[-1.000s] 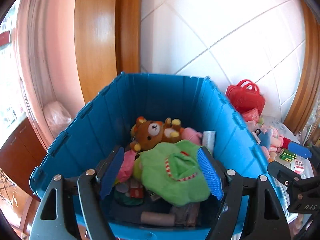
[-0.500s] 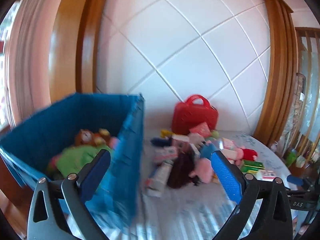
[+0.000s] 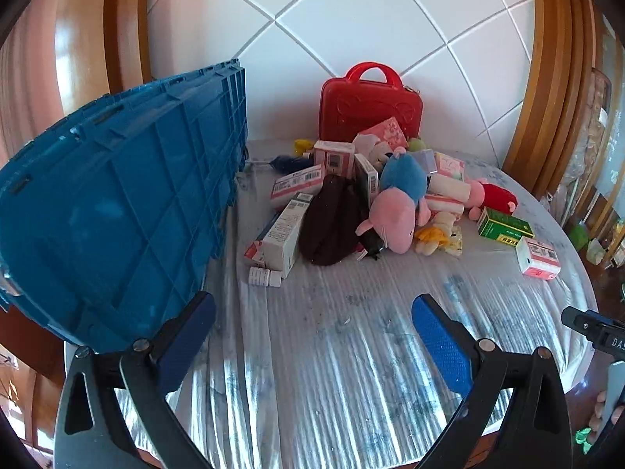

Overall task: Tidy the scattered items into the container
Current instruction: 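Withdraw both tools from the crate back over the bed, then grasp the small white bottle with the left tool while the right tool grasps the white teddy, then carry the bottle and white teddy into the blue crate and release both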

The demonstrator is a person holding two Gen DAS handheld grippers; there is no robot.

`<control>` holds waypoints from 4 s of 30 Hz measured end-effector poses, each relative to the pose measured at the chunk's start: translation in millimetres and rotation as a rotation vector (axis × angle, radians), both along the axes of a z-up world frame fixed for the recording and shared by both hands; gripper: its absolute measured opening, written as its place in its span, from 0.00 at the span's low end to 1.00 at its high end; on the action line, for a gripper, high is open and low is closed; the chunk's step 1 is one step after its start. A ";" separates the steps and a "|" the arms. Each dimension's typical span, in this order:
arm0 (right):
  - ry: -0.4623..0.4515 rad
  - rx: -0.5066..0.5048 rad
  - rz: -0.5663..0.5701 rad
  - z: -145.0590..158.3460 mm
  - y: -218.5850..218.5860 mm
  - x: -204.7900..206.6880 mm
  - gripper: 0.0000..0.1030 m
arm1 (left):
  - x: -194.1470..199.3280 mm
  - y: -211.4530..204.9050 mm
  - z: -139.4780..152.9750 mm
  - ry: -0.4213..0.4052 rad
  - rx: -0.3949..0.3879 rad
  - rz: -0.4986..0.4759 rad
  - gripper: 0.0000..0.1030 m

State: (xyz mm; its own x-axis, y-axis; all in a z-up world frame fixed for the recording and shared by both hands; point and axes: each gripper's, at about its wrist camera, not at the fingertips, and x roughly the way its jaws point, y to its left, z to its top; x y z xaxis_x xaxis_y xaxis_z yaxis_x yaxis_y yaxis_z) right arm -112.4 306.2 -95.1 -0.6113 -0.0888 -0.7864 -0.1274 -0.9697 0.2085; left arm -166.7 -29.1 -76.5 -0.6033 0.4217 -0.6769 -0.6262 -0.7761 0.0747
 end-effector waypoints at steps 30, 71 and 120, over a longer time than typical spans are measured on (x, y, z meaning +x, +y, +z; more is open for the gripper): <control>-0.261 -0.033 0.230 -138.5 -59.8 -180.1 0.99 | -157.6 80.5 -182.6 -0.034 -0.287 0.192 0.99; -0.153 0.014 0.281 -139.0 -47.3 -208.0 0.22 | -116.3 59.5 -183.4 -0.245 -0.115 0.069 0.53; 0.423 -0.011 0.826 191.3 -448.9 -116.7 0.22 | -197.1 -207.5 200.4 0.281 -0.059 0.302 0.53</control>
